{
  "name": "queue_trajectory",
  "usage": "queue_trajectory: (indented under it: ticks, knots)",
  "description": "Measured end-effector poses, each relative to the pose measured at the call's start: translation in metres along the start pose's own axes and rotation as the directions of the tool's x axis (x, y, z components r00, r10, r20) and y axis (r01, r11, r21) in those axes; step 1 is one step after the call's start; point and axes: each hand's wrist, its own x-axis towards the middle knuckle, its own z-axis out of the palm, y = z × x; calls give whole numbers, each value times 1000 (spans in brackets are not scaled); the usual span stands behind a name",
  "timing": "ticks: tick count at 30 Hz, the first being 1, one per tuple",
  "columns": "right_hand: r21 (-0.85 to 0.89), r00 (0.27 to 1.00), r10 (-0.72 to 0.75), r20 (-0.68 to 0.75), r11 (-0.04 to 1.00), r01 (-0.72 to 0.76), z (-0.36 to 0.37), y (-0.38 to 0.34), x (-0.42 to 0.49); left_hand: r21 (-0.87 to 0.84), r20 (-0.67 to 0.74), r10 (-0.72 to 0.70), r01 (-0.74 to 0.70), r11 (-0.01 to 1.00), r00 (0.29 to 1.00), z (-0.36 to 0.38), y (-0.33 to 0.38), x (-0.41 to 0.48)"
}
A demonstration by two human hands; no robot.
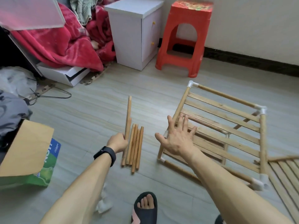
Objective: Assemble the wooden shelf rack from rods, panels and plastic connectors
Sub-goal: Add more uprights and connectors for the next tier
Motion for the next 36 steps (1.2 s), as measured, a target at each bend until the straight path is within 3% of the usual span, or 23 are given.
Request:
queue_trajectory:
  ticks: [4,8,10,11,13,15,17,20,28,36]
  knots:
    - [-81,986,-41,163,995,55,-36,41,-24,-281,-63,279,-285,916,958,-29,54,-50]
    - [-183,968,11,250,982,36,-77,59,-58,-397,-68,478,-463,792,876,-37,107,-104]
    - [134,960,21,280,989,-61,-103,65,-69,-353,-46,564,-541,763,825,-39,133,-123]
    - [388,971,-15,239,918,-82,-119,69,-74,-306,-43,598,-581,754,800,-39,145,-131]
    - [768,999,-32,42,640,-12,-147,75,-88,-212,-21,651,-640,738,758,-36,168,-144]
    - [882,980,97,-171,459,108,-163,78,-102,-115,35,694,-687,718,719,-31,185,-153]
    - [844,927,212,-308,510,164,-166,77,-116,8,87,711,-715,700,697,-28,196,-159]
    - [765,897,211,-388,617,185,-159,75,-133,130,94,685,-691,711,723,-28,201,-159]
    - [746,914,115,-390,622,240,-148,70,-145,99,16,645,-643,760,764,-16,174,-155]
    - [626,895,14,-445,719,300,-148,57,-137,58,18,632,-632,773,775,-15,167,-151]
